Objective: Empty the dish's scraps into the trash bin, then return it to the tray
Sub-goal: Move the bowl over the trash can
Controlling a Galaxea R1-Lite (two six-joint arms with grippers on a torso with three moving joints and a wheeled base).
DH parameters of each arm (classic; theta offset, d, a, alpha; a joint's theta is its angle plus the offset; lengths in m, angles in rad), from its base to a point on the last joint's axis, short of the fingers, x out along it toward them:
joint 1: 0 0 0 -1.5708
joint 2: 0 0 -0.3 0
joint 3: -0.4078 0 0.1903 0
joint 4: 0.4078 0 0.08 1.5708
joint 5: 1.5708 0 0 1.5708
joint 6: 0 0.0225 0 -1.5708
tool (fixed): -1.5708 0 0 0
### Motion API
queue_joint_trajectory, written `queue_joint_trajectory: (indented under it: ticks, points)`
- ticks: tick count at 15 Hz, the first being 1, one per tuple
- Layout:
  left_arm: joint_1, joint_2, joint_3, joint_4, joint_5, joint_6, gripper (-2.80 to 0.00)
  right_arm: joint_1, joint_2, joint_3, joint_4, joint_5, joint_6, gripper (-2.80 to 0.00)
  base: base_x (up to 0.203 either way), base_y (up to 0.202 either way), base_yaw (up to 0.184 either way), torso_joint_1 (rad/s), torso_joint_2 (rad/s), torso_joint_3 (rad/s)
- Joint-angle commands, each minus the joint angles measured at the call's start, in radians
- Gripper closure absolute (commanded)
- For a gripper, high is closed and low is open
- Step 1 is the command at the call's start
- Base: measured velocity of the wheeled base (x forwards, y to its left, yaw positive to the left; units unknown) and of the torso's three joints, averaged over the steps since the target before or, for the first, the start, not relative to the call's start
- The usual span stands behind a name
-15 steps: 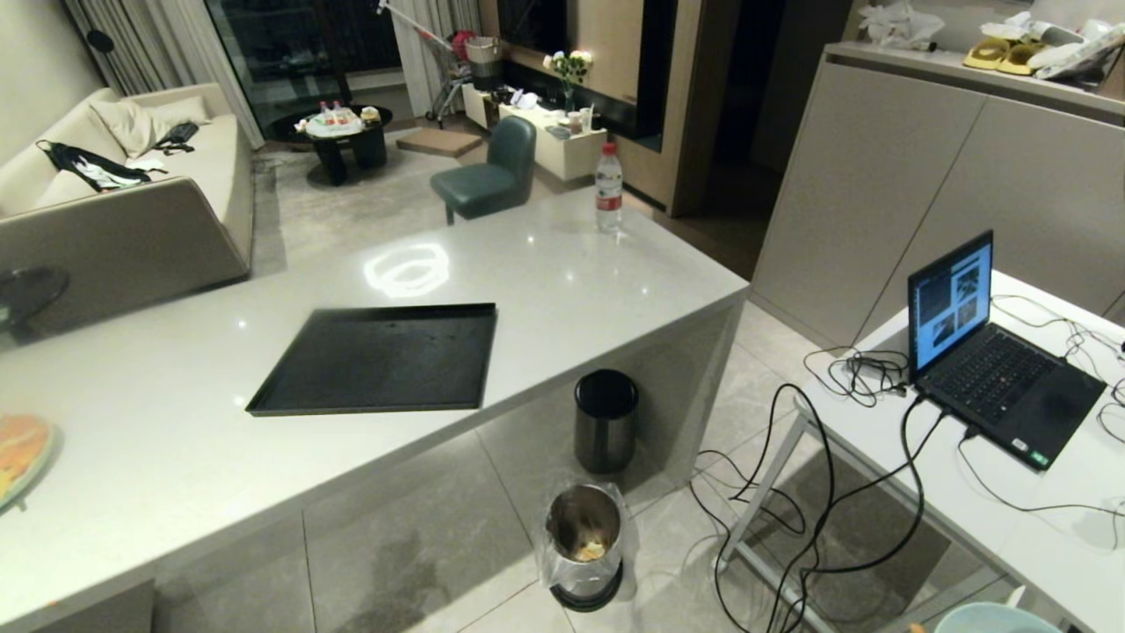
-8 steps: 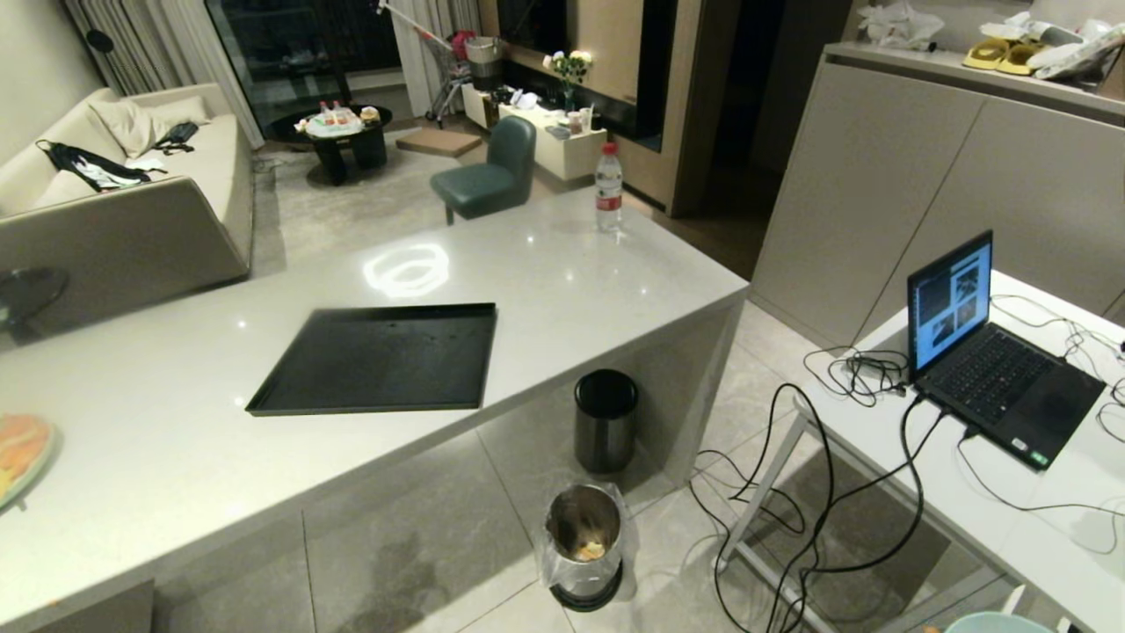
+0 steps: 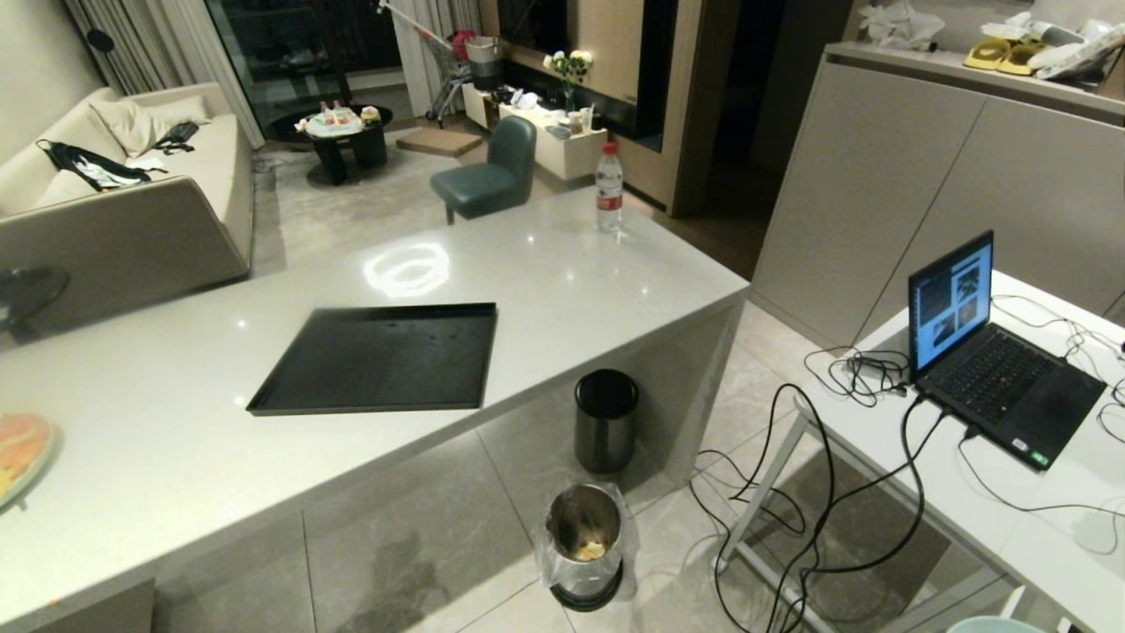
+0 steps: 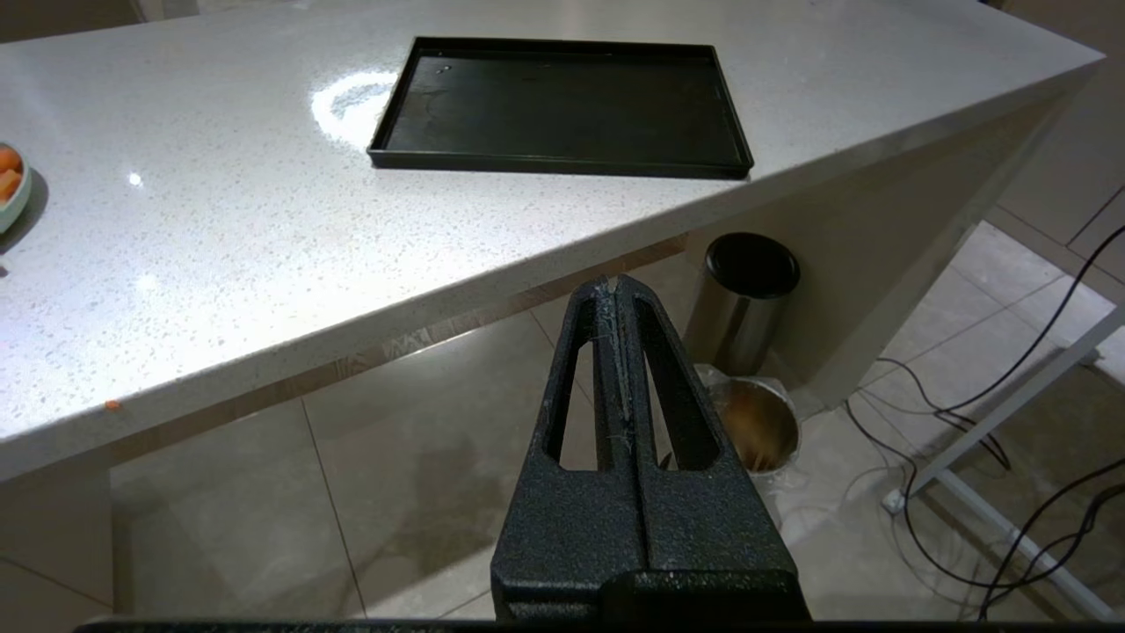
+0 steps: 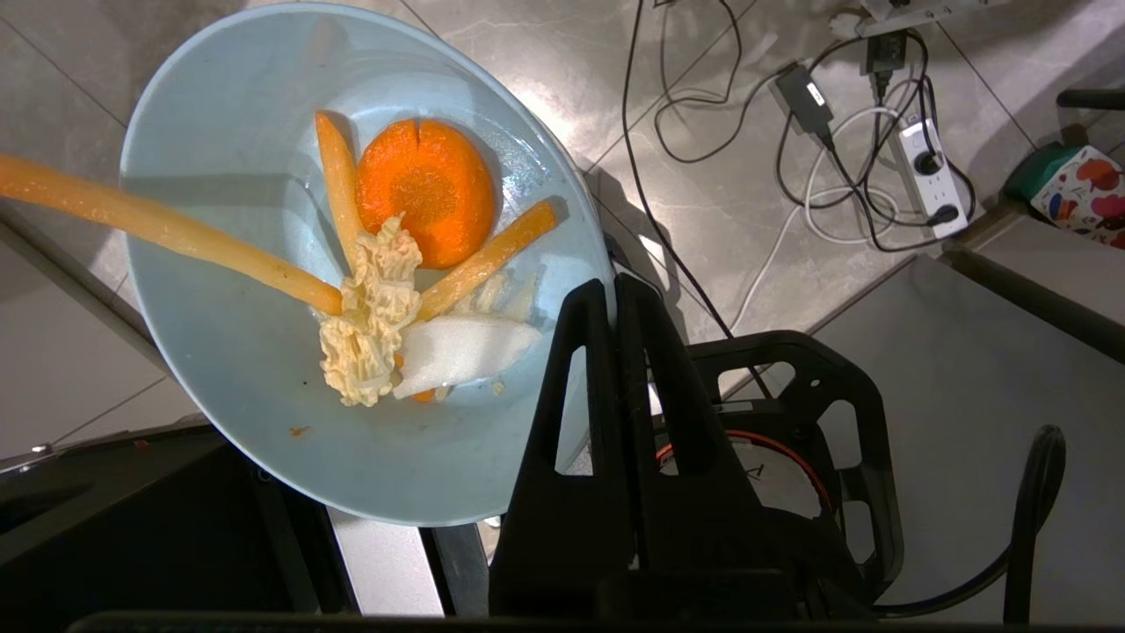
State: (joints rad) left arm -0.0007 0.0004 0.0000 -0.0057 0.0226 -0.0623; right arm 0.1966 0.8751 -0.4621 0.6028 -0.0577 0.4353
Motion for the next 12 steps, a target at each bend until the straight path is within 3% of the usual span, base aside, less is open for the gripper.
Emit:
queue_joint_trajectory:
  ticks: [1, 5, 10, 12]
  points:
    - [0.000, 0.001, 0.000, 0.000, 0.000, -0.001, 0.00, 0.000, 0.002, -0.001, 0.003, -0.001, 0.002, 0.00, 0.000, 0.000, 0.000, 0.000, 0.00, 0.000]
    - [0.001, 0.001, 0.000, 0.000, 0.000, 0.001, 0.00, 0.000, 0.002, 0.000, 0.002, -0.002, 0.002, 0.00, 0.000, 0.000, 0.000, 0.000, 0.00, 0.000]
    - [0.001, 0.001, 0.000, 0.000, 0.000, 0.001, 0.00, 0.001, 0.002, -0.001, 0.000, -0.004, 0.002, 0.00, 0.000, 0.153, -0.002, 0.004, 0.00, 0.004]
    - [0.001, 0.001, 0.000, 0.000, 0.000, 0.001, 0.00, 0.001, 0.002, 0.000, 0.002, -0.002, 0.000, 0.00, 0.000, 0.044, 0.000, 0.001, 0.00, -0.001]
